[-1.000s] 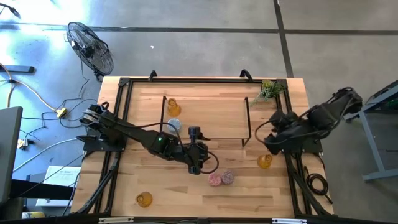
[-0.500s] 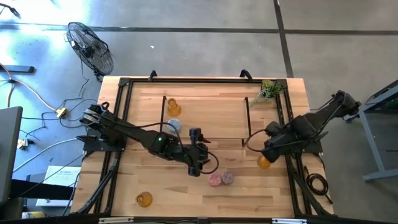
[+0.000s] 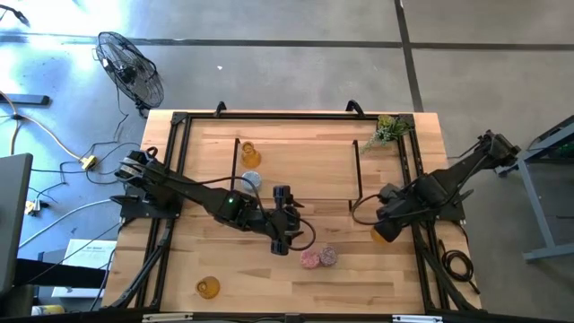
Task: Pick & Place candle stick holders
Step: Put the top yellow glass candle holder on the shelf aligned with the other glass candle holder
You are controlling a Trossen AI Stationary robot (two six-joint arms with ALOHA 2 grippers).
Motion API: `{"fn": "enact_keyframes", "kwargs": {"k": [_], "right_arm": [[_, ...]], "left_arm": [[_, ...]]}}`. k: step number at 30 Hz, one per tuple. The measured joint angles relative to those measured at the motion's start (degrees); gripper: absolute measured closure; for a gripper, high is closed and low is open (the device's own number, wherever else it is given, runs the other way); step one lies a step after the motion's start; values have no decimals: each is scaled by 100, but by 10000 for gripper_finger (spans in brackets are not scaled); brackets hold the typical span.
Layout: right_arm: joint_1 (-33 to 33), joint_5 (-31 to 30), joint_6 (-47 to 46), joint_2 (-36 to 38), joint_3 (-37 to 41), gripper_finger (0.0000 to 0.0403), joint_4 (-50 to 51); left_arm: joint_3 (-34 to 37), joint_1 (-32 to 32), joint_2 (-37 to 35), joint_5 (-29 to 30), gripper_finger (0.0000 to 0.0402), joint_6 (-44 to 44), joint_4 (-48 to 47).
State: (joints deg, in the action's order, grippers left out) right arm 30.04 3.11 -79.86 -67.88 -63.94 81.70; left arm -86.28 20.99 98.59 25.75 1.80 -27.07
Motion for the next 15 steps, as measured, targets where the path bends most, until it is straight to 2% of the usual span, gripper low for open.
{"fn": "enact_keyframes", "kwargs": {"k": [4,15], "right_arm": [[0,-16,35,0,0,147,-331],[0,-211,-145,-19,0,148,-267]], "left_arm": [[0,0,0,-128,67,14,0],[0,0,0,-293,67,23,11]]}}
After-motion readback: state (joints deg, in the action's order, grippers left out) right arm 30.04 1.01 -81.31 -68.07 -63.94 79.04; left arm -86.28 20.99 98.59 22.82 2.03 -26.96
